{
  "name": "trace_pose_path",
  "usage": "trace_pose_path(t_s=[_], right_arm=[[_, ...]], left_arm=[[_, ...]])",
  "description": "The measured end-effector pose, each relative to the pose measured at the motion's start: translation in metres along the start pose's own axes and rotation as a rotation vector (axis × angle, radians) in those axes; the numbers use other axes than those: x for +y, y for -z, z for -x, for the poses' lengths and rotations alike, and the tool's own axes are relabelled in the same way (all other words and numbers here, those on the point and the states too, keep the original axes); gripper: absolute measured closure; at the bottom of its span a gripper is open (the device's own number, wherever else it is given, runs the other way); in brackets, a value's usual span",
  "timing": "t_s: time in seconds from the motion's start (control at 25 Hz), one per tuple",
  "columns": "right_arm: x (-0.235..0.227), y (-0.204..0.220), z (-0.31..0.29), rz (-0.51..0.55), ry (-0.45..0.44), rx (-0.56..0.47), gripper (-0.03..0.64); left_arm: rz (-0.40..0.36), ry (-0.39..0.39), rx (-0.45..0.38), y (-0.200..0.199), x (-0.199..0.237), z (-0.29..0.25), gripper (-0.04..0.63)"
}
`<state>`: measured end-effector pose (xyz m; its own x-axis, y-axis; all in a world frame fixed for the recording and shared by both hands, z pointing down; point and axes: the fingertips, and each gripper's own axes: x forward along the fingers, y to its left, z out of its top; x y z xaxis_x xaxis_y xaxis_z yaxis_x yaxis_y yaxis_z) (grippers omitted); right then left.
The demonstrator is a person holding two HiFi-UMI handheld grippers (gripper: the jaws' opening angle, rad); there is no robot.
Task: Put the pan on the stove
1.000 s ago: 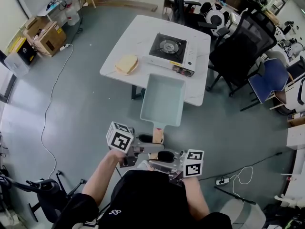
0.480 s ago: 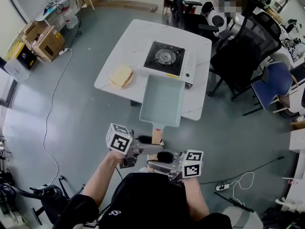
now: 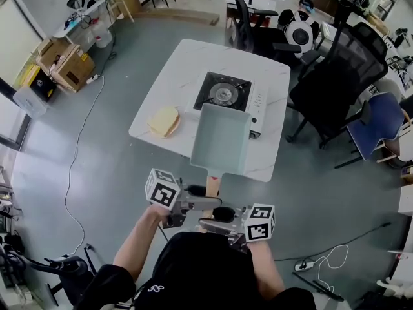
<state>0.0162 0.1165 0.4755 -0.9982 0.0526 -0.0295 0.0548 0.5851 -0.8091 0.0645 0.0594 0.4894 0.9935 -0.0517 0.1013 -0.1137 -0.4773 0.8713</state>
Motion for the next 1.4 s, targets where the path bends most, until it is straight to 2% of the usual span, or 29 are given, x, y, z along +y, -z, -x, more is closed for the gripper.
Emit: trace_pose_path(t_s=[0.6,0.84,1.08,1.4], right_arm=[[-0.02,-0.029,0.003,0.03,-0.041,0.038,0.405],[-0.027,-0.035,-0.003,0.021,-0.044,0.05,0.405],[-0.044,-0.048,-0.011,0.019,-0.025,0.047,0.405],[-0.071,-0.074,-0.02,0.009,0.037,0.025,0.405]], left_arm=[[-0.031,-0.046,-0.038,-0.034,0.018,0.0,0.376],[-0.013,-0.044,-0.056,-0.041,0.025,0.007,0.376],[-0.01,-0.034,-0.038,-0.055,0.041,0.013,0.376],[-0.003,0.016,0.0,-0.082,0.062,0.018,0.376]])
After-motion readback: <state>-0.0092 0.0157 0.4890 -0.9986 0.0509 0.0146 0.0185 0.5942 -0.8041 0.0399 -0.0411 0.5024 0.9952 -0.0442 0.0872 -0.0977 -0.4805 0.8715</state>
